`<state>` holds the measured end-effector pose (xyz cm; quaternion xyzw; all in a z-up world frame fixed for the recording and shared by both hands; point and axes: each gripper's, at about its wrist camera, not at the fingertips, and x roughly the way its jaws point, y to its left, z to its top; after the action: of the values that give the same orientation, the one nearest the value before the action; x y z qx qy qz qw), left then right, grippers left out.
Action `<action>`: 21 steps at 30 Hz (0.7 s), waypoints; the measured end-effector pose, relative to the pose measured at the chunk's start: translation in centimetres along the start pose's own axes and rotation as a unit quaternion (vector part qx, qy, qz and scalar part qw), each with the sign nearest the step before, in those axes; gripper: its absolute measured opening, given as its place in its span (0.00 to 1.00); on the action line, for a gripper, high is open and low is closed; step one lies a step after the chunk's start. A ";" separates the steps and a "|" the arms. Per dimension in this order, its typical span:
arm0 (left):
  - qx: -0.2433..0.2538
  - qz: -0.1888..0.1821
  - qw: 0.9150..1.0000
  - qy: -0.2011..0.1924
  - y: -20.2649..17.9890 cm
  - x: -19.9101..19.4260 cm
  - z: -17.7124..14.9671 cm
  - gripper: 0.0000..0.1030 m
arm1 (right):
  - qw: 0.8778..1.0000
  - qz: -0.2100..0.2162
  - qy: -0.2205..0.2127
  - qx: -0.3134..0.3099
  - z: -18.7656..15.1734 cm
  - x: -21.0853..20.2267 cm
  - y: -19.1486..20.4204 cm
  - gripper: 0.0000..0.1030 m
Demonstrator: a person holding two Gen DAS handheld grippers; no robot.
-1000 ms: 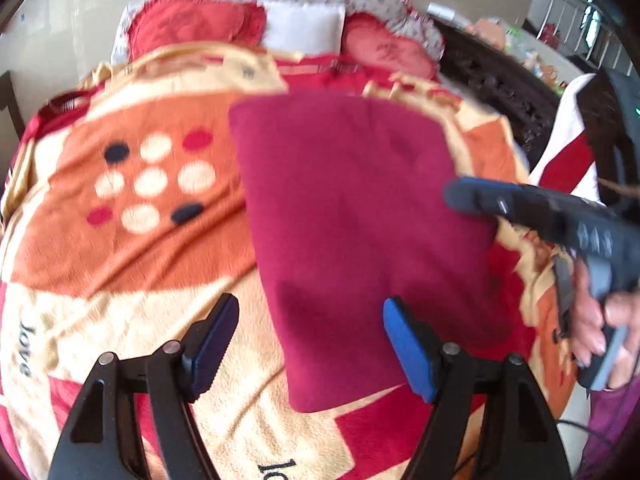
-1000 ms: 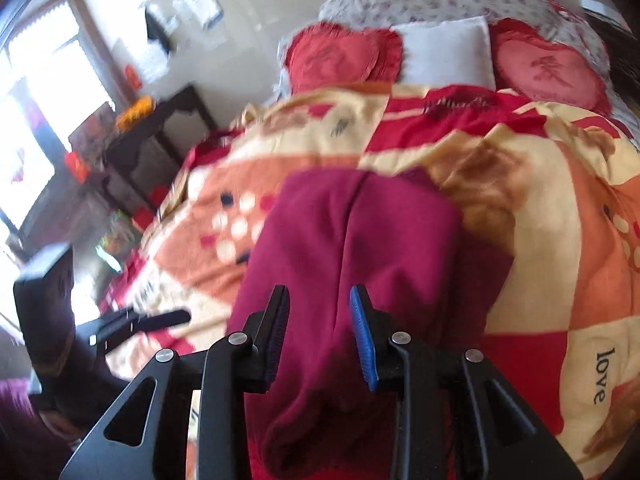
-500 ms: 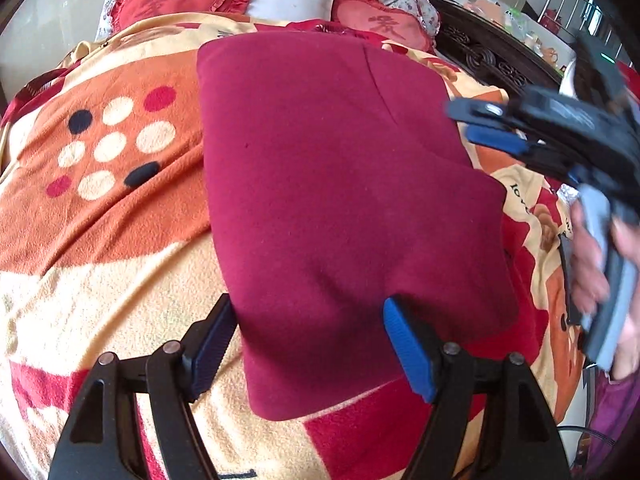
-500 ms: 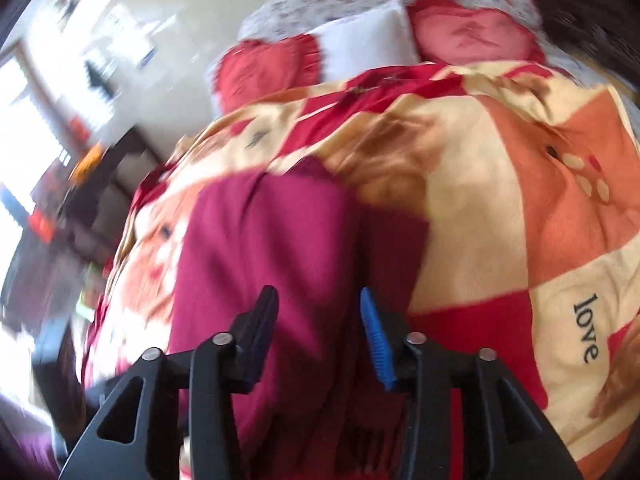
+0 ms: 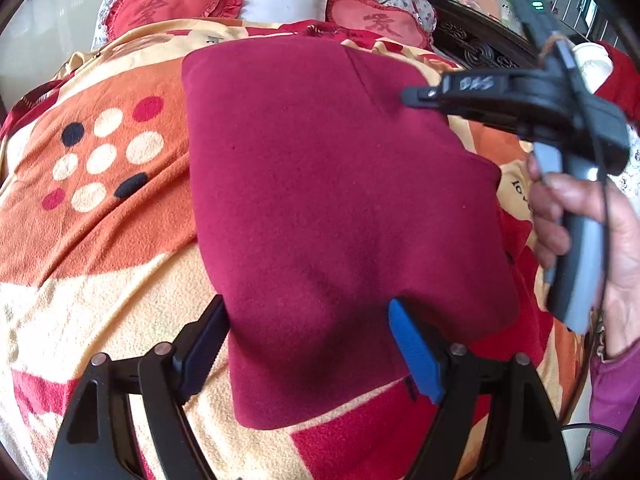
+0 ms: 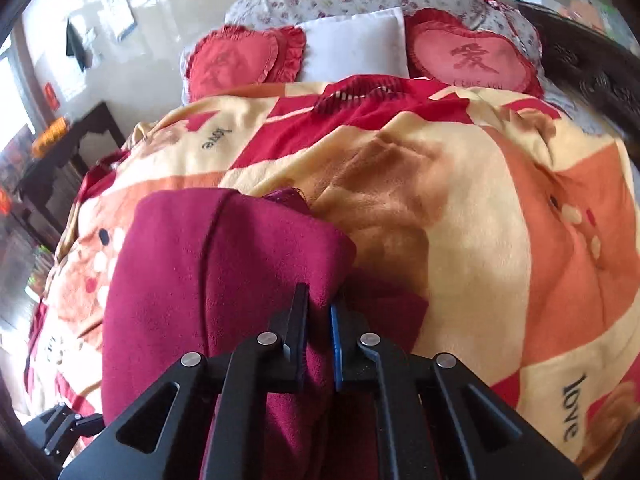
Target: Fold small clothes
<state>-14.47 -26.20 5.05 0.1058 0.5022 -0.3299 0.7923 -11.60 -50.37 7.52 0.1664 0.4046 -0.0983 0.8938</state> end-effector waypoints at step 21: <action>0.006 0.009 1.000 -0.005 -0.6 -0.6 -0.7 0.82 | 0.998 -0.022 0.038 -0.053 -7.1 -4.2 2.9 0.07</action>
<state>-15.49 -26.02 5.31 0.1131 0.4950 -0.3263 0.7973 -18.28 -44.81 6.93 0.1131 0.4465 -0.0898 0.8831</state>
